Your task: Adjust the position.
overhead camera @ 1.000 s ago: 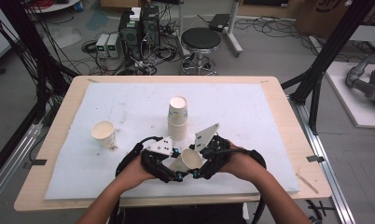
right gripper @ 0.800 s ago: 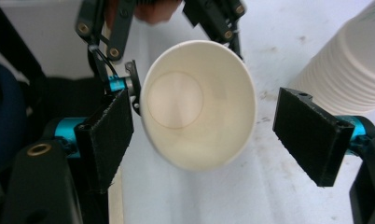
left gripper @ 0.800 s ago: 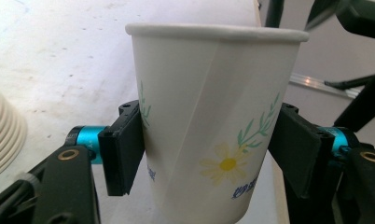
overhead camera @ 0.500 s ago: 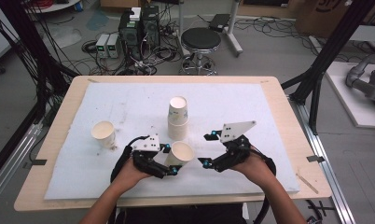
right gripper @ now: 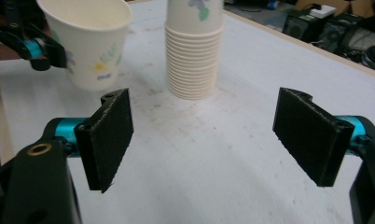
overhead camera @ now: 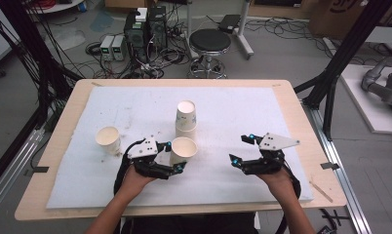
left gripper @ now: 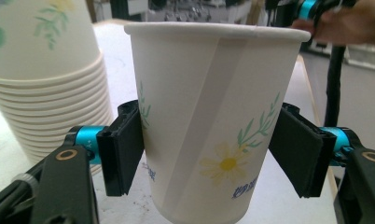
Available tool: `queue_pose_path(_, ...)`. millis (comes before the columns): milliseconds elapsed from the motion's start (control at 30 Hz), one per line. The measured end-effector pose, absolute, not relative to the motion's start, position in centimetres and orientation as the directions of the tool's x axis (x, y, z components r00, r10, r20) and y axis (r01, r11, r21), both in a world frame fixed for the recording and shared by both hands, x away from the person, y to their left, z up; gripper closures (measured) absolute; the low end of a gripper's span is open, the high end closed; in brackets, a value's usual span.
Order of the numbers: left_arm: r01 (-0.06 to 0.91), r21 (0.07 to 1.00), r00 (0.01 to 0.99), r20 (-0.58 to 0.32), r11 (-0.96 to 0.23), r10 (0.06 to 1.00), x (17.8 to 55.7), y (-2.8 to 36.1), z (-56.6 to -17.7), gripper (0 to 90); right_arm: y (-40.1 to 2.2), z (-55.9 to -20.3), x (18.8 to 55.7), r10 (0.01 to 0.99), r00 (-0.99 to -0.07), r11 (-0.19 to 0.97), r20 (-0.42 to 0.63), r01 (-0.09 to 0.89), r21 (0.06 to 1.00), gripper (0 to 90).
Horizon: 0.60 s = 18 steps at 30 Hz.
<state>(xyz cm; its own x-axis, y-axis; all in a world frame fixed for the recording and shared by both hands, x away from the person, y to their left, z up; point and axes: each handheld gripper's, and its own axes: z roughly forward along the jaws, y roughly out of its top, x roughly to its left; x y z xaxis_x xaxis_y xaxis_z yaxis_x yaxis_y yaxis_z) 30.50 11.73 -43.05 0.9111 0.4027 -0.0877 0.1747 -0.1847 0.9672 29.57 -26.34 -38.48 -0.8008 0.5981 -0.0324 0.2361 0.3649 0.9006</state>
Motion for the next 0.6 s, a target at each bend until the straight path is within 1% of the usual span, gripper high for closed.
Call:
queue_pose_path(233,0.160,0.979,0.892,-0.088,-0.126,0.444,30.2,12.7,-42.9,29.7,-28.3,-40.3,28.4,0.678,-0.735,0.323,-0.032,0.258,0.911,20.8)
queue_pose_path(333,0.151,0.983,0.884,-0.086,-0.105,0.459,30.1,12.9,-42.8,29.8,-28.8,-40.6,28.4,0.692,-0.721,0.335,-0.042,0.269,0.903,20.8)
queue_pose_path(500,0.139,0.987,0.877,-0.083,-0.085,0.473,29.9,12.9,-42.9,29.9,-29.4,-40.9,28.4,0.714,-0.700,0.309,-0.021,0.288,0.907,20.8)
queue_pose_path(600,0.130,0.988,0.875,-0.077,-0.079,0.478,30.0,12.9,-42.8,29.9,-29.4,-40.9,28.5,0.716,-0.698,0.310,-0.026,0.284,0.908,20.8)
